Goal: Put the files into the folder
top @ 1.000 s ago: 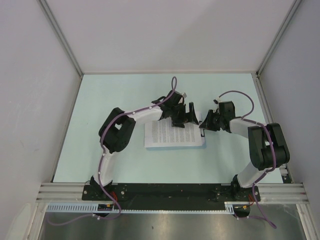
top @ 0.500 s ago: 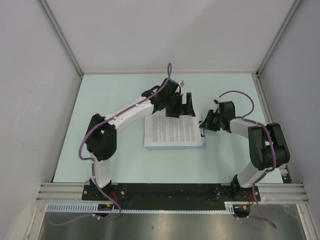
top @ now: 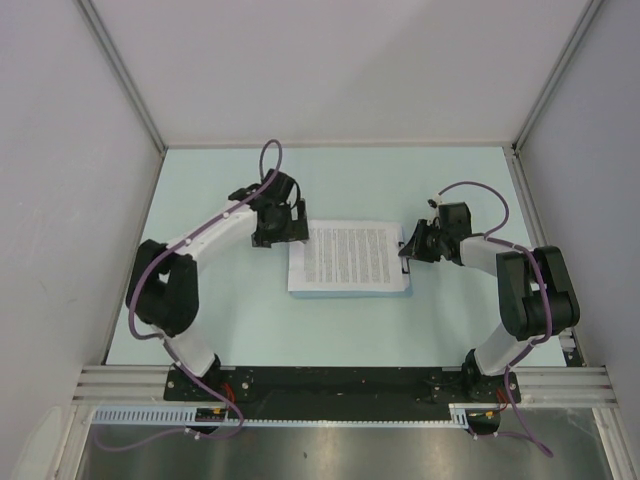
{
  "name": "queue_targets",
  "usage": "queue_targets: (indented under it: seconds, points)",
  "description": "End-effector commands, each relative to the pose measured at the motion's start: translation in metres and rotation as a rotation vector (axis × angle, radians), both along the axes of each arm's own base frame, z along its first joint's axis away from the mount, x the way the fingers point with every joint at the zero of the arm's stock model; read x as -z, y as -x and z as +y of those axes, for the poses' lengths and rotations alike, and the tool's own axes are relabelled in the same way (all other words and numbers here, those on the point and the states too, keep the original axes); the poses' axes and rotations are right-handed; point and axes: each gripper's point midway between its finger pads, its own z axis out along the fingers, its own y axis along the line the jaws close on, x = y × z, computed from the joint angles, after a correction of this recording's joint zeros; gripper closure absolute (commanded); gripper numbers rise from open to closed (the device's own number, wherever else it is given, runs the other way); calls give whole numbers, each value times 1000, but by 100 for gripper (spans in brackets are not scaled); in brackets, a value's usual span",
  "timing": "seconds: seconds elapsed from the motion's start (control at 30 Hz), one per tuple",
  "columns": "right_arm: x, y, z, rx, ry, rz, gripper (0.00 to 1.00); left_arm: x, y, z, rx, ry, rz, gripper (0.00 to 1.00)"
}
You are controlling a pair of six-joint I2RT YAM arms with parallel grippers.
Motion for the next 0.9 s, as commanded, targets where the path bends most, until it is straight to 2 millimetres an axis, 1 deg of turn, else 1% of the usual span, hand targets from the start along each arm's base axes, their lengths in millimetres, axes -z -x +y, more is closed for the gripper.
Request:
queue_targets:
  seconds: [0.0, 0.07, 0.2, 0.43, 0.67, 0.87]
  points:
    - [21, 24, -7, 3, 22, 107, 100, 2, -13, 0, 27, -65, -30, 0]
    - [20, 24, -6, 1, 21, 102, 100, 6, -14, -1, 25, -65, -24, 1]
    - [22, 24, -8, 5, 23, 109, 100, 14, -13, -12, 50, -31, -9, 0]
    - [22, 23, -6, 6, 18, 110, 100, 26, -12, -29, 85, -49, 17, 0]
    - [21, 24, -5, 5, 7, 109, 100, 40, -12, -37, 91, -59, 50, 1]
    - [19, 23, -4, 5, 0, 106, 100, 44, -9, -44, 102, -64, 60, 0]
